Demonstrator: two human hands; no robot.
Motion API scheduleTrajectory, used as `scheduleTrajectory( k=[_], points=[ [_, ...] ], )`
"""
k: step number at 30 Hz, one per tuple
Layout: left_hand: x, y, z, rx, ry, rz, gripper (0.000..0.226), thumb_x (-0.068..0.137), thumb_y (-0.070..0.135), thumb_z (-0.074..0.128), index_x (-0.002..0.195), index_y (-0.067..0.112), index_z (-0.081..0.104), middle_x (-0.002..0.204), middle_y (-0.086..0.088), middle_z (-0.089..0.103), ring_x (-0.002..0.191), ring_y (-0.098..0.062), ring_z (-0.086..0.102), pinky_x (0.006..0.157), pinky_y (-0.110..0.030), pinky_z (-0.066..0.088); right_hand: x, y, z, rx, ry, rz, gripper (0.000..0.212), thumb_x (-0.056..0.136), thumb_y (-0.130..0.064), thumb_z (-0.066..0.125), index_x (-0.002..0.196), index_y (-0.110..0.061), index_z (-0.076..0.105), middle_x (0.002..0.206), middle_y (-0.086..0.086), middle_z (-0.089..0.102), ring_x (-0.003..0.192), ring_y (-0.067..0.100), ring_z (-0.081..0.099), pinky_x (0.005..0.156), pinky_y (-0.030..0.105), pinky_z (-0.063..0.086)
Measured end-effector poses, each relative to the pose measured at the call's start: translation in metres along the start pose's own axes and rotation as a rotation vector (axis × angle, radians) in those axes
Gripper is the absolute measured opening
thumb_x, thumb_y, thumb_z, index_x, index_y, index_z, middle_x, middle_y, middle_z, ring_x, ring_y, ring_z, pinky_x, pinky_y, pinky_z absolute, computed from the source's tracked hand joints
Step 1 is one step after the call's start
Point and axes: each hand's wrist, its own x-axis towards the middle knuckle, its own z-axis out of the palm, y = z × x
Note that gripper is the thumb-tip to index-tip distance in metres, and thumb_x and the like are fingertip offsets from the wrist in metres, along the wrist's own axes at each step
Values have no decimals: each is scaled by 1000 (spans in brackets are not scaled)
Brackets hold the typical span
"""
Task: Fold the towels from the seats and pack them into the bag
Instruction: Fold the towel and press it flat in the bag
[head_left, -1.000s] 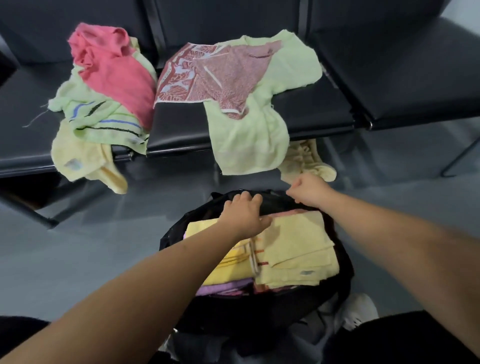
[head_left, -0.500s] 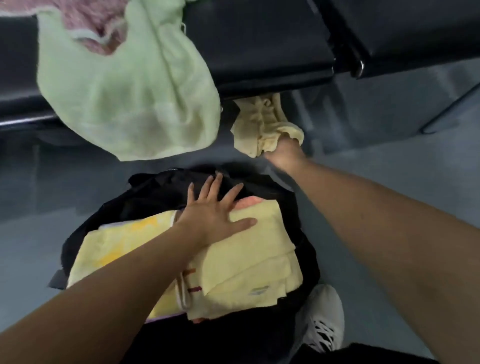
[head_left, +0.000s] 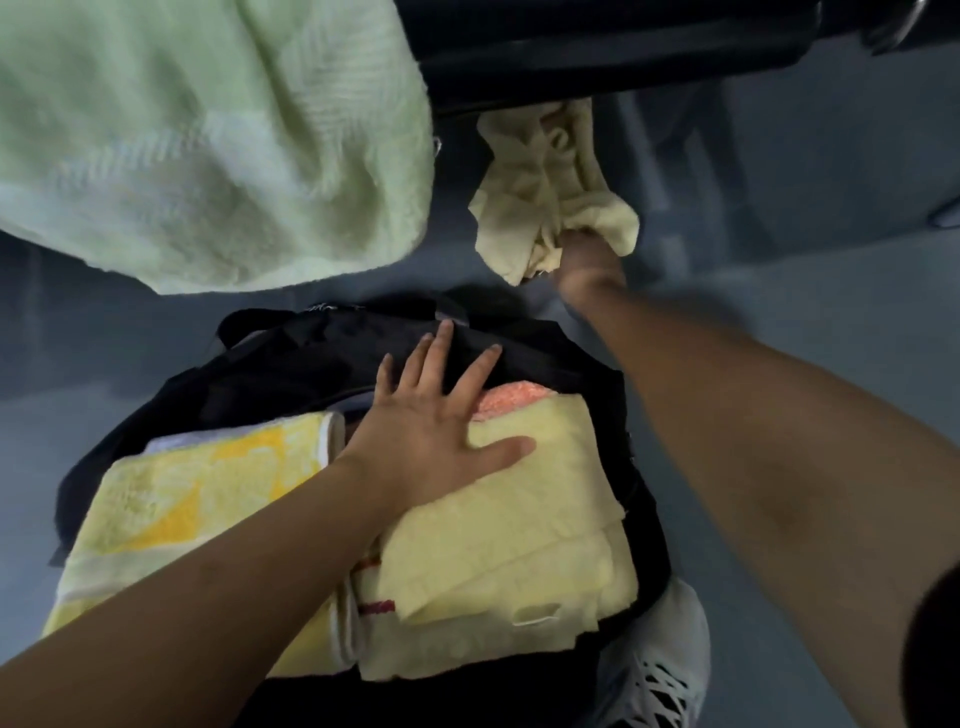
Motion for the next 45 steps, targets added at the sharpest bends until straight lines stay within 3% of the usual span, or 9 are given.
scheduleTrajectory(
  k=[7,15,18,23,30,35,39,43,45],
  points=[
    [-11,4,-8,13,4,-31,95,78,90,15,156,43,-9,166,-9,-17,154,-26,-2,124,-52,2,-53,14,-26,127,-65,27,53,95,-31,68,140,-6,56,144,15,54,134,31,49,108,32,39],
    [-49,20,-53,-392,123,-182,81,89,62,57,153,25,26,156,-5,22,144,-30,30,114,-44,35,-167,-1,-135,259,33,-59,52,89,-28,75,135,-8,61,120,9,68,105,24,64,78,23,41],
    [-74,32,-86,-495,219,-92,85,86,62,64,152,22,28,151,-4,28,140,-25,36,107,-36,40,-216,-16,-178,272,49,-121,49,88,-31,76,130,-10,64,125,5,65,111,23,62,79,25,41],
    [-127,68,-152,-899,316,160,104,76,62,77,157,36,16,162,6,19,147,-15,24,118,-38,28,-306,-53,-253,306,79,-267,19,86,-28,75,94,-11,71,91,5,71,85,23,68,70,35,52],
    [-200,89,-239,-922,572,380,14,98,26,63,110,29,71,102,10,73,97,-10,67,85,-28,50,-388,-96,-343,546,182,-412,14,87,-20,79,95,-9,74,80,1,70,71,12,65,67,28,60],
    [-271,83,-312,-879,734,393,18,101,20,57,104,23,74,85,8,68,79,-11,60,64,-22,48,-422,-113,-385,576,279,-526,14,93,-22,74,95,-8,75,77,4,70,62,8,61,60,22,56],
    [-320,72,-356,-800,781,408,14,95,31,59,92,26,72,78,11,64,74,-11,55,66,-29,42,-446,-135,-400,493,357,-596,23,100,-33,62,90,-20,77,64,-11,66,59,1,57,63,19,51],
    [-363,59,-375,-777,869,411,20,103,33,53,91,22,66,72,12,58,65,-7,50,58,-24,39,-461,-156,-412,487,462,-640,44,104,-40,52,99,0,71,92,22,67,72,19,57,84,39,57],
    [-378,50,-378,-837,893,408,23,104,32,51,84,24,61,67,10,51,57,-8,42,52,-27,32,-468,-164,-414,450,486,-649,46,104,-37,52,93,6,65,83,25,60,68,25,51,72,41,52]
  ],
)
